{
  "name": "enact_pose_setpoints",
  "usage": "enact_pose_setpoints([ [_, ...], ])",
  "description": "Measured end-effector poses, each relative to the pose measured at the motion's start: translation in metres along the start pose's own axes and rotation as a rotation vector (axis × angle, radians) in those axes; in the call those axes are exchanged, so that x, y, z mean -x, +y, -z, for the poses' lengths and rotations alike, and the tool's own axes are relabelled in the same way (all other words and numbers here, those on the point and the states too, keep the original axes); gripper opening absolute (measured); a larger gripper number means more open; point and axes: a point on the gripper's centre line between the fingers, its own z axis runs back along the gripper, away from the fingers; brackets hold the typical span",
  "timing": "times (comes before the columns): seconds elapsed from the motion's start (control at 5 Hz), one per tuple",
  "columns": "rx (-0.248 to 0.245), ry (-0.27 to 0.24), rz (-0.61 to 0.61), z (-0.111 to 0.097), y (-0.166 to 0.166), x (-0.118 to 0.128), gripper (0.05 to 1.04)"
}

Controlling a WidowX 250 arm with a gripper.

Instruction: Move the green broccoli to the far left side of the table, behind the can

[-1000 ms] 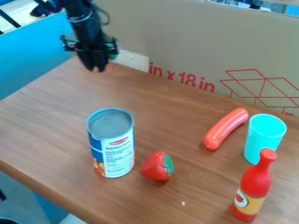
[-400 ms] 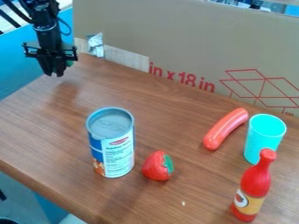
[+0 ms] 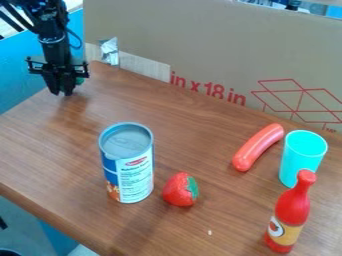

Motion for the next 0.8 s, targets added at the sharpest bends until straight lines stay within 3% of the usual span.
enact_pose_setpoints([
  [0.2, 0.009, 0.018, -0.028, 0.004, -0.001, 0.005, 0.328],
  [0.4, 0.009, 0.043, -0.042, 0.01, 0.0, 0.01, 0.429],
  [0.8, 0.02, 0.081, -0.054, 0.014, -0.003, 0.016, 0.977],
])
